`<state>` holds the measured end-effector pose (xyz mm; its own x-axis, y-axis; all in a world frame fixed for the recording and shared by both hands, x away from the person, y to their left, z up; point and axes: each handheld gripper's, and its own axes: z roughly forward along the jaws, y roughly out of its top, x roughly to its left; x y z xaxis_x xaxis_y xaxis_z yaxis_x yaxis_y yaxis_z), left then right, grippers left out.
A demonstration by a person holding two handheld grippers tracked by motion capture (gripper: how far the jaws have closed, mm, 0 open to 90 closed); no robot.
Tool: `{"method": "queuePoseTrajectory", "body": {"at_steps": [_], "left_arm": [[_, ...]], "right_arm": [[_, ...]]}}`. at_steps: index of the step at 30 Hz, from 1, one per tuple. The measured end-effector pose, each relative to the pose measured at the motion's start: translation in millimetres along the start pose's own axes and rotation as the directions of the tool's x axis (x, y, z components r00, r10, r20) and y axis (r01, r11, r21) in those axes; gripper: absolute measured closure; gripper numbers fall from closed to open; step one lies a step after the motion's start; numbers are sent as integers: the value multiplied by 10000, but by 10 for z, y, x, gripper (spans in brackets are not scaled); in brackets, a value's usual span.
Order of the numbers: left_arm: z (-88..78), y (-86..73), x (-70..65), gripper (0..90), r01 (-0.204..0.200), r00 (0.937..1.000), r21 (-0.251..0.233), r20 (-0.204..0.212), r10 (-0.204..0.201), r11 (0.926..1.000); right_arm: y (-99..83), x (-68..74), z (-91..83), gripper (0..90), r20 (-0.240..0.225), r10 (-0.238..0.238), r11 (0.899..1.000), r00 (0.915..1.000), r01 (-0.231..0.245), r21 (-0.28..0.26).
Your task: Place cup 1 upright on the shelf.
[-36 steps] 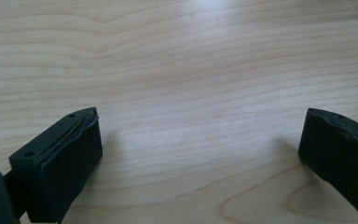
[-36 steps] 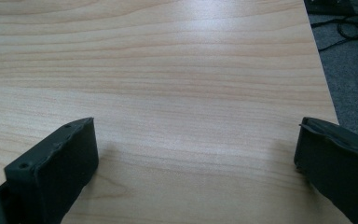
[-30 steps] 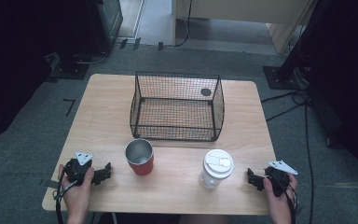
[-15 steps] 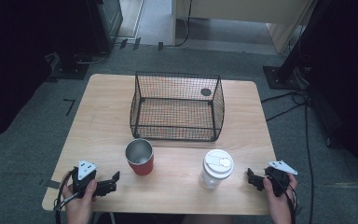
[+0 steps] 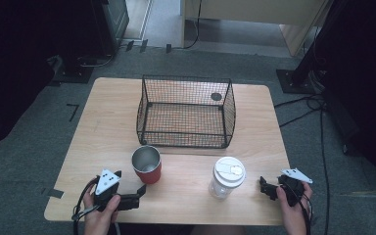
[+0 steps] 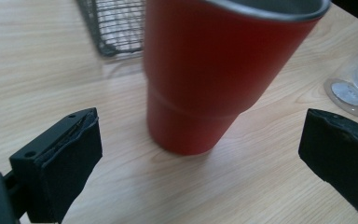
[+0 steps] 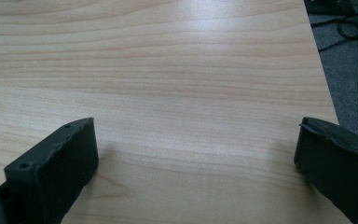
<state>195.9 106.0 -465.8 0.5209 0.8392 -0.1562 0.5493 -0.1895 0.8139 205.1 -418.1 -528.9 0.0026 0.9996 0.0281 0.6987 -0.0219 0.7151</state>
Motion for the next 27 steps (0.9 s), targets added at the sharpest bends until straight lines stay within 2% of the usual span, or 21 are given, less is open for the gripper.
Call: {"method": "queuePoseTrajectory", "body": {"at_steps": [2,10,15,20,24,27], "left_arm": [[53,62,-56,0,-125,9999,-65,5,125,9999],[184,198,-119,0,-125,9999,-239,-69,124,9996],[321,258,-186,0,-190,9991,-231,-373,182,9996],[389,292,-194,1,-223,9981,-222,-586,209,9995],[472,339,-192,1,-268,9954,-247,-932,244,9993],[495,351,-201,53,-265,9947,-360,-1000,227,9990]], "right_arm": [[0,0,0,0,-2,-2,10000,10000,2,1],[0,0,0,0,-3,-4,10000,10000,4,0],[0,-1,1,0,-4,-16,10000,10000,16,-9],[0,-1,1,0,-5,-13,10000,10000,13,-7],[0,-1,1,0,-7,-18,10000,10000,18,-8],[0,-1,1,0,-6,-15,10000,10000,15,-7]]}}
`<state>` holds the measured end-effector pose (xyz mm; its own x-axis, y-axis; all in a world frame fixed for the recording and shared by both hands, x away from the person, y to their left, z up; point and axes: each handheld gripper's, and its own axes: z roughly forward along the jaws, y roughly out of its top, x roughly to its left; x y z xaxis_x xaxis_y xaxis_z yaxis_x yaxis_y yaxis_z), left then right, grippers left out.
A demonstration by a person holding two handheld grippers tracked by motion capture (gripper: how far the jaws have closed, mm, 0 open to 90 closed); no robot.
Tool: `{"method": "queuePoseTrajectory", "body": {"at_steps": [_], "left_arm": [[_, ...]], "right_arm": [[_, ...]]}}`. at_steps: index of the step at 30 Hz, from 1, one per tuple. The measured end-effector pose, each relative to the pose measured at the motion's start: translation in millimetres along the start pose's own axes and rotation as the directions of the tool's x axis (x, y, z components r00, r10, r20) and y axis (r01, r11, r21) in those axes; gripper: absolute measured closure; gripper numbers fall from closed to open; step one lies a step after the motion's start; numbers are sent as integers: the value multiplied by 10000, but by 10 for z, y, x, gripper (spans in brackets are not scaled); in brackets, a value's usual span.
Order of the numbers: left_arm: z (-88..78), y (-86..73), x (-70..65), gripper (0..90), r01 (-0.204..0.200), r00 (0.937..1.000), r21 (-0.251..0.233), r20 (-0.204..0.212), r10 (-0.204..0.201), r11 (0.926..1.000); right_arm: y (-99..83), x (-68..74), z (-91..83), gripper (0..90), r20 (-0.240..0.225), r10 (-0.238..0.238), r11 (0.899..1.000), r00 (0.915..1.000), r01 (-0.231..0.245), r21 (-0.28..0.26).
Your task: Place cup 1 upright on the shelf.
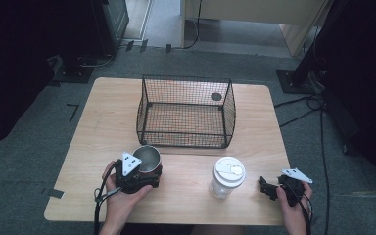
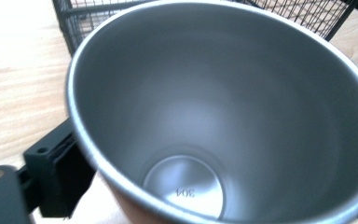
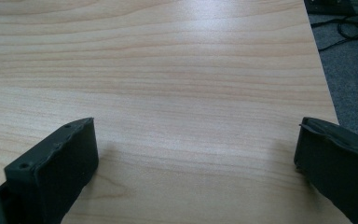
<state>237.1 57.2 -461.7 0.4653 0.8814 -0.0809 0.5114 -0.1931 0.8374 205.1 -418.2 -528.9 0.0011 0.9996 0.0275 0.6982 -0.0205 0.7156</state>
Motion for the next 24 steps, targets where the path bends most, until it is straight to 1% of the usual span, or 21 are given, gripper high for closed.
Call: {"method": "queuePoseTrajectory", "body": {"at_steps": [1,4,6,8,11,13,14,18,20,23,24], "left_arm": [[16,6,-18,57,-131,9998,-53,-136,130,9999],[18,20,-41,71,-450,9985,-121,-317,446,9989],[14,26,-41,75,-454,9983,-113,-366,450,9989],[13,20,-24,78,-362,9986,-247,-384,353,9990],[7,11,-29,79,-469,9980,-310,-432,455,9984],[-22,9,-51,80,-596,9973,-675,-464,565,9959],[-32,16,-57,80,-607,9972,-847,-485,567,9946],[-89,67,-72,80,-548,9981,-1443,-348,503,9880],[-115,102,-86,80,-558,9981,-1698,-340,507,9839],[-143,157,-96,80,-551,9984,-1990,-208,520,9784],[-143,157,-96,80,-551,9984,-1990,-208,520,9784]], "right_arm": [[0,0,0,0,0,1,10000,10000,-1,0],[0,0,0,0,0,0,10000,10000,0,0],[0,0,0,0,-1,5,10000,10000,-5,-2],[0,0,0,0,0,-2,10000,10000,2,-2],[0,0,0,0,-1,-1,10000,10000,1,0],[0,0,0,0,-1,0,10000,10000,0,-1],[0,0,0,0,-3,4,10000,10000,-4,0],[0,0,0,0,-1,3,10000,10000,-3,0],[0,0,0,0,-4,0,10000,10000,0,1],[0,0,0,0,-3,1,10000,10000,-1,0],[0,0,0,0,-3,1,10000,10000,-1,0]]}}
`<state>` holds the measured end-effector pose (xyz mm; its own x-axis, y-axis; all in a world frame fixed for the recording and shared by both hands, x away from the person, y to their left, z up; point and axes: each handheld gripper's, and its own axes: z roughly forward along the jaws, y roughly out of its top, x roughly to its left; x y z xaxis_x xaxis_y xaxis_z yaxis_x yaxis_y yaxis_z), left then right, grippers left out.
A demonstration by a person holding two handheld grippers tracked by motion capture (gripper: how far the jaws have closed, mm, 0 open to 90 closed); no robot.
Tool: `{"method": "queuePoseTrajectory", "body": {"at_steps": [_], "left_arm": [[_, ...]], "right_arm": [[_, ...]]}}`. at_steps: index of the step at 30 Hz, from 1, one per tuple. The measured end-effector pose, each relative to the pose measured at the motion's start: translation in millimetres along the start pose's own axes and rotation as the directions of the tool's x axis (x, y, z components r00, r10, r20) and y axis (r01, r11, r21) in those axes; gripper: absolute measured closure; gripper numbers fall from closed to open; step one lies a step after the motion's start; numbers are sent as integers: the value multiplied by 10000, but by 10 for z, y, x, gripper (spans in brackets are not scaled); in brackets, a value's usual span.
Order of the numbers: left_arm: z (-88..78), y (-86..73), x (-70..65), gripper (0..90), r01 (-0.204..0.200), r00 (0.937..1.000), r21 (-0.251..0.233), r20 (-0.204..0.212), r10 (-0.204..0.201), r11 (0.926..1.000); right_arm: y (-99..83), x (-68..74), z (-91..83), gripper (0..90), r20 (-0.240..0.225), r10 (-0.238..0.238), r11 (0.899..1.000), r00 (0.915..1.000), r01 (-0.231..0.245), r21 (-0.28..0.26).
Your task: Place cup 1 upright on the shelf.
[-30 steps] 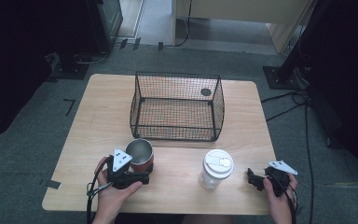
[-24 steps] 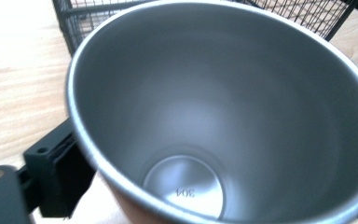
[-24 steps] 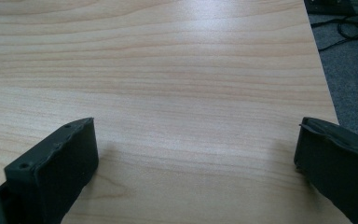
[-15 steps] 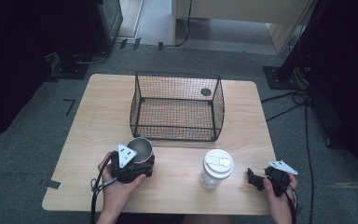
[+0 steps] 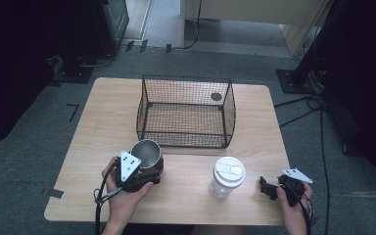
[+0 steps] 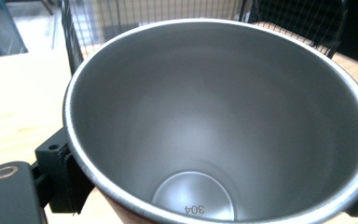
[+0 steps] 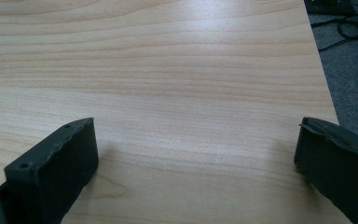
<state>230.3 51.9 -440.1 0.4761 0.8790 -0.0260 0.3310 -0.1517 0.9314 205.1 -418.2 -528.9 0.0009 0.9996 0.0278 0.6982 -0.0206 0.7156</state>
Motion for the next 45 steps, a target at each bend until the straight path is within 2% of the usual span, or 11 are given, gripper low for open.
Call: {"method": "queuePoseTrajectory", "body": {"at_steps": [10,14,15,16,18,25,28,35,37,39,45], "left_arm": [[-8,193,-43,81,-214,9994,-1056,239,241,9942],[15,236,-79,81,-643,9979,-1887,-97,637,9799],[15,236,-79,81,-643,9979,-1887,-97,637,9799],[29,258,-97,80,-657,9978,-2212,-254,616,9730],[36,298,-105,80,-597,9980,-2432,-324,534,9681],[53,447,-109,80,-662,9977,-2759,-316,598,9589],[75,509,-110,80,-455,9987,-3041,-372,358,9516],[154,612,-101,80,-661,9974,-3177,-494,531,9459],[206,657,-96,80,-277,9992,-3297,-356,169,9437],[223,672,-97,80,-233,9993,-3323,-341,127,9429],[328,753,-138,79,-202,9994,-3899,-343,74,9207]], "right_arm": [[0,0,0,0,0,4,10000,10000,-4,-1],[0,0,0,0,0,0,10000,10000,0,1],[0,0,0,0,0,0,10000,10000,0,1],[0,0,0,0,-1,0,10000,10000,0,0],[0,0,0,0,-1,4,10000,10000,-4,-2],[0,1,0,0,-1,13,10000,10000,-13,-5],[0,1,0,0,-2,17,10000,10000,-17,-6],[0,1,1,0,-1,17,10000,10000,-17,-9],[1,0,0,0,2,8,10000,10000,-8,-9],[0,0,1,0,-2,13,10000,10000,-13,-20],[0,0,1,0,-4,12,10000,10000,-12,-20]]}}
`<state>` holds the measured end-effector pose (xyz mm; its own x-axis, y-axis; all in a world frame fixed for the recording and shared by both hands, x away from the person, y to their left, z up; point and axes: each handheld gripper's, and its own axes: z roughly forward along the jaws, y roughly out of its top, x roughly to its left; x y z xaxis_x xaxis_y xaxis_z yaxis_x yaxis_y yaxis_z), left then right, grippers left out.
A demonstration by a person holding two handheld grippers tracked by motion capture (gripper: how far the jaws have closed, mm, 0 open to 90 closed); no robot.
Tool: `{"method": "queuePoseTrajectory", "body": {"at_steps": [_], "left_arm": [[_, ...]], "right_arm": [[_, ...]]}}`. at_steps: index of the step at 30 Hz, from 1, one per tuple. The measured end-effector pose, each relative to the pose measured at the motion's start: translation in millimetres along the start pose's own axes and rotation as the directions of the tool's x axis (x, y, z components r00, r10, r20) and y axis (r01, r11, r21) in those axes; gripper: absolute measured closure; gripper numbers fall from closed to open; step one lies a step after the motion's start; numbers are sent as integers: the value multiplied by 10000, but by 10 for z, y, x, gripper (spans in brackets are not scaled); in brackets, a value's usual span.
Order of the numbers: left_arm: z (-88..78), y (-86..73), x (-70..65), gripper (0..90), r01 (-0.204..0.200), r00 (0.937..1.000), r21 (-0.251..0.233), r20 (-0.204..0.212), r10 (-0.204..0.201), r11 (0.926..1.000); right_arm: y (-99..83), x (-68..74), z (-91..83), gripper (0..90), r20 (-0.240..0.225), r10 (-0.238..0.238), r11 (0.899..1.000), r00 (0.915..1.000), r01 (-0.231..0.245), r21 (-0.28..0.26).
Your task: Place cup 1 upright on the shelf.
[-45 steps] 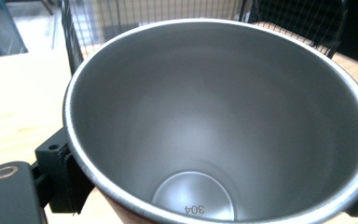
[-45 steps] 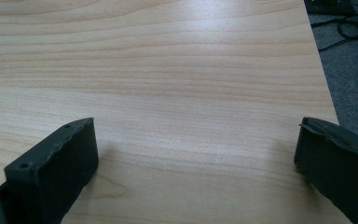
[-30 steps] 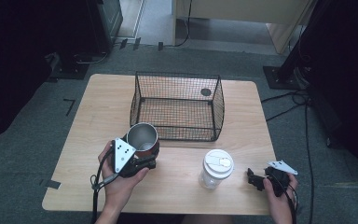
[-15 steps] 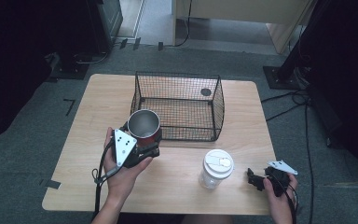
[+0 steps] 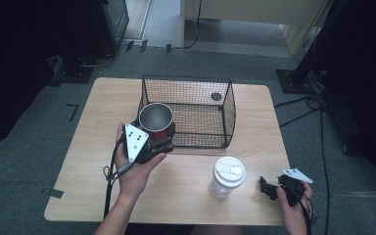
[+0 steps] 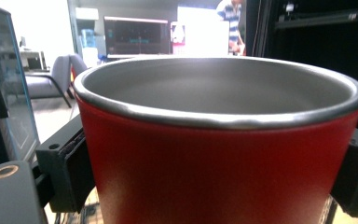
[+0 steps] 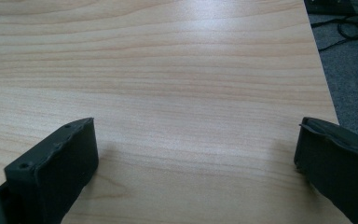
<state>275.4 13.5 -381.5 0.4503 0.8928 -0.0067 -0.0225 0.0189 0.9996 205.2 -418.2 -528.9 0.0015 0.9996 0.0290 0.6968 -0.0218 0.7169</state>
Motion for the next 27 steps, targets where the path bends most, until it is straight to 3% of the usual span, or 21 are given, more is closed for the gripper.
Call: {"method": "queuePoseTrajectory", "body": {"at_steps": [17,27], "left_arm": [[366,61,36,78,54,9993,-710,-373,-81,9975],[676,38,72,78,16,9982,-1014,-597,-77,9948]], "right_arm": [[0,0,0,0,-4,10,10000,10000,-10,5],[0,0,0,0,-4,-2,10000,10000,2,3]]}}
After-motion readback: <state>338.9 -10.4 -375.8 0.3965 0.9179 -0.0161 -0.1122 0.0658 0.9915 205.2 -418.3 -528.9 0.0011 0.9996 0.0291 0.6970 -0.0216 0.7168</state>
